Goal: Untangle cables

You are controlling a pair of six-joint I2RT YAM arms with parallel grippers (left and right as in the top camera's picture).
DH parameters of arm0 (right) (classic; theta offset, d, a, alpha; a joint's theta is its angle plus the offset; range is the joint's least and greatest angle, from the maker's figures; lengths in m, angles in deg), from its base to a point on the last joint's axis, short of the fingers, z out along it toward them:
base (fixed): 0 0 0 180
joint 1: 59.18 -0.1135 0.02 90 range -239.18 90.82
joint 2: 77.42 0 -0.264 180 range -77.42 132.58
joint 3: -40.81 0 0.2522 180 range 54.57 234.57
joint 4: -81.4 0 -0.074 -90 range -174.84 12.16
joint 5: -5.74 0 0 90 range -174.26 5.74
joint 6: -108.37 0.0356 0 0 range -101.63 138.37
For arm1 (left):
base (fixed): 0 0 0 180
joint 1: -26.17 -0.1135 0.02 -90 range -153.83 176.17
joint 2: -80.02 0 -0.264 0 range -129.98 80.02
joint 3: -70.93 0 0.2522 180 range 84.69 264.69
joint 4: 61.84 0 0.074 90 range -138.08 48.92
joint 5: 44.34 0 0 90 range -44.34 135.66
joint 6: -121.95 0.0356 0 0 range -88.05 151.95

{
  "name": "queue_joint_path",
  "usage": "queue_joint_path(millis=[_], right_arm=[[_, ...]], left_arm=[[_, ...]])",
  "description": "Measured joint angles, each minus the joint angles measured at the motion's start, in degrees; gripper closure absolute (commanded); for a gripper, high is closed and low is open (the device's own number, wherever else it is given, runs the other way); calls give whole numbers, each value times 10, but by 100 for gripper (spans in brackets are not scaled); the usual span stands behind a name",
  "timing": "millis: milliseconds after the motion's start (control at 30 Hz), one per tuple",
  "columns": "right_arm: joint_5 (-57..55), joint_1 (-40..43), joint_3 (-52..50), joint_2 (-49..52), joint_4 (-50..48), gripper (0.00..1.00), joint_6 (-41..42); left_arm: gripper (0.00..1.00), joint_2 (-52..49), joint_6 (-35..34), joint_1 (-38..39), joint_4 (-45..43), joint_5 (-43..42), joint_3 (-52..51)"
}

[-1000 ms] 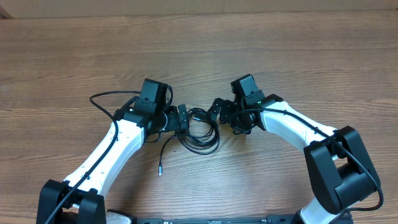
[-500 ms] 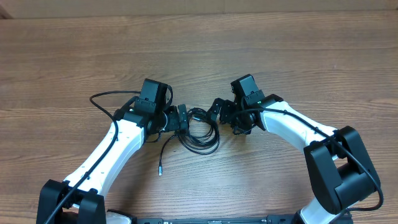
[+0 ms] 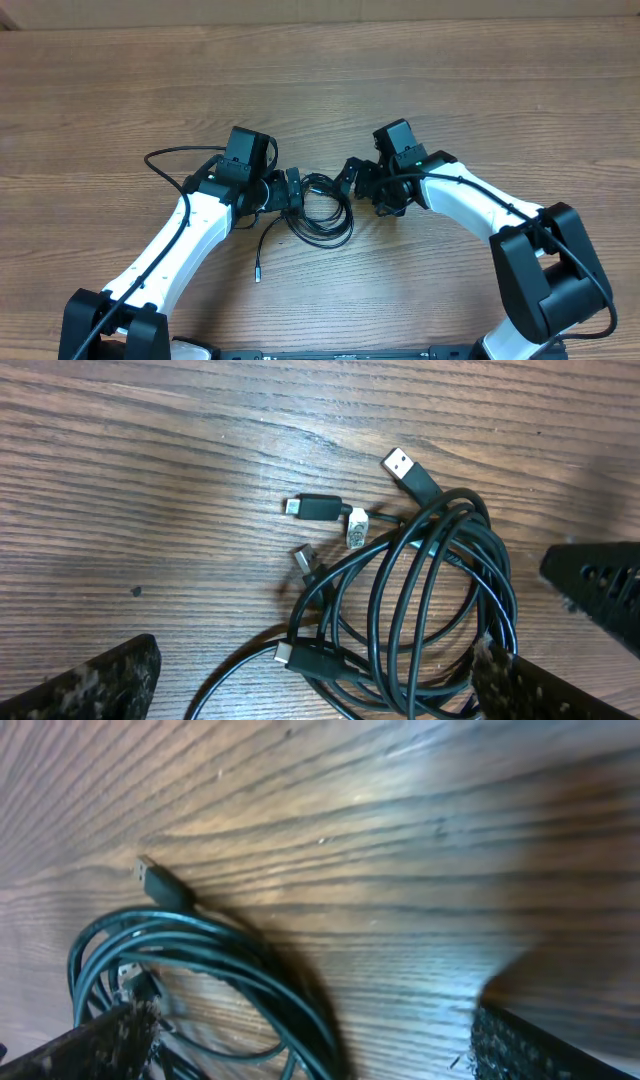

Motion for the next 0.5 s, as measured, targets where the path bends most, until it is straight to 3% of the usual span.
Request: queue_joint_path(millis=[200,233,333,400,500], right_arm=[[0,16,0,0,-1,0,0],[0,16,0,0,0,4,0],[-2,16,0,0,7,34,-2],[-1,16,0,0,13,47,-2],[3,16,2,0,28,51,1]], left_arm=[[0,0,0,0,0,0,0],[0,0,0,0,0,0,0],[0,0,0,0,0,0,0],[0,0,0,0,0,1,0],[1,0,0,0,0,2,0]])
